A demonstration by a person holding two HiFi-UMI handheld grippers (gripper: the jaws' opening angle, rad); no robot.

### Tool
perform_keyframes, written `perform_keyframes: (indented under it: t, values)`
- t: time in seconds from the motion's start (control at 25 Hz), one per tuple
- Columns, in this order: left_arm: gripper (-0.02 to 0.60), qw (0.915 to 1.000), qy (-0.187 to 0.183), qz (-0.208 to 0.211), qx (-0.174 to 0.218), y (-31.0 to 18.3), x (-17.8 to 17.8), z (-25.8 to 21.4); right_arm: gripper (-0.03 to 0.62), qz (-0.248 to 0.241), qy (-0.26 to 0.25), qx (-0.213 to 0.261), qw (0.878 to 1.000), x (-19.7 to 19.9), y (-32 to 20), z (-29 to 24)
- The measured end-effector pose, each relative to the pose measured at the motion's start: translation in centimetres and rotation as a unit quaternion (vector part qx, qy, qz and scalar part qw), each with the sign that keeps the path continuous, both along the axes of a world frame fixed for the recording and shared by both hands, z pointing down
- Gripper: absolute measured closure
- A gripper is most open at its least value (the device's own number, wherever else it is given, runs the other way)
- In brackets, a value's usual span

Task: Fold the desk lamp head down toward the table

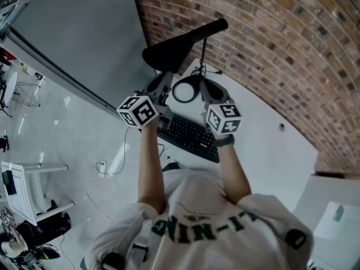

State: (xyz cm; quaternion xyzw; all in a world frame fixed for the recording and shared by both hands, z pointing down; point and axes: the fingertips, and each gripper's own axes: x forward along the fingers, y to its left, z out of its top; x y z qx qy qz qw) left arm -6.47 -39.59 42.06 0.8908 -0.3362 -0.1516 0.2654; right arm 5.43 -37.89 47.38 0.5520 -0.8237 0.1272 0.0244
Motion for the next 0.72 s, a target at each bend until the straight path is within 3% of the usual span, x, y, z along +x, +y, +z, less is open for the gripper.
perform_keyframes:
  t: [0.72]
  values:
    - [0.575,0.994,0.067,0.029,-0.082,-0.9,2.0,6.2,0.574,0.015,0.004,-0.01,1.0,1.7,-0.1,1.5]
